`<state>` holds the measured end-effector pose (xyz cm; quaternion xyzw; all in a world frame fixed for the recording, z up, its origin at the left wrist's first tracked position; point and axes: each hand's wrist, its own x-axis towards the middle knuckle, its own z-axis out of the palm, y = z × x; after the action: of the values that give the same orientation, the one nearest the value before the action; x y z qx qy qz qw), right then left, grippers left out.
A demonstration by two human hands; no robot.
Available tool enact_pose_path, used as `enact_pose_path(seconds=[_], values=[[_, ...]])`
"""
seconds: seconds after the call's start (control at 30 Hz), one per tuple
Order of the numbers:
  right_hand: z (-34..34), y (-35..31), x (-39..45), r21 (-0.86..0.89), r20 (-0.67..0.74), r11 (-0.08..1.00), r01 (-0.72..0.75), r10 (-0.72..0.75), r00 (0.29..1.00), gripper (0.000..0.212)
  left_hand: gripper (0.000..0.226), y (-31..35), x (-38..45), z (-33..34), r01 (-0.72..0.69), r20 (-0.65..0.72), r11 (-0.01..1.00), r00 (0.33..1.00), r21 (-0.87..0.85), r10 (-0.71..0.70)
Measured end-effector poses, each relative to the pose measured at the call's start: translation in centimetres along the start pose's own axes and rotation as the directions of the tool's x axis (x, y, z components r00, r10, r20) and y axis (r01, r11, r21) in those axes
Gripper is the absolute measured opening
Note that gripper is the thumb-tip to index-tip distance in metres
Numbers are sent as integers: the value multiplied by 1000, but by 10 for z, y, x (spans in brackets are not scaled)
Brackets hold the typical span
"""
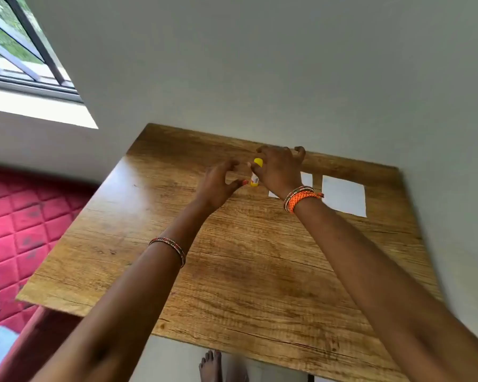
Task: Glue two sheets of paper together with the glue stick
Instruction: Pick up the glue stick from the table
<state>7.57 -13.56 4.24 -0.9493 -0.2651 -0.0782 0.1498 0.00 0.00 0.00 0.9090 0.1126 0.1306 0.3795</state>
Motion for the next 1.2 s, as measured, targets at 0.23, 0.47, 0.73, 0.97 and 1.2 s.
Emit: enact_pose_path(seconds=[0.23, 0.47, 0.73, 0.97, 1.2], values=[[19, 11, 1, 149, 10, 988, 44, -46, 999, 17, 45, -2, 19, 22, -136, 71, 988, 989, 78, 131], [34, 29, 21, 437, -181, 899, -31, 122, 976, 23, 27, 0, 59, 45, -288, -218, 957, 937, -45, 272], [70, 53, 19, 573, -238, 820, 2, 165, 957, 10, 24, -17, 63, 67, -389, -363, 884, 809, 260, 463], [42, 33, -34, 634, -302, 772, 56, 180, 936, 17, 21, 6, 11, 45, -465, -315, 764, 717, 447, 621], [40, 14, -98, 894, -109, 448, -2, 223, 969, 24, 19, 17, -54, 35, -389, -303, 745, 736, 542, 605]])
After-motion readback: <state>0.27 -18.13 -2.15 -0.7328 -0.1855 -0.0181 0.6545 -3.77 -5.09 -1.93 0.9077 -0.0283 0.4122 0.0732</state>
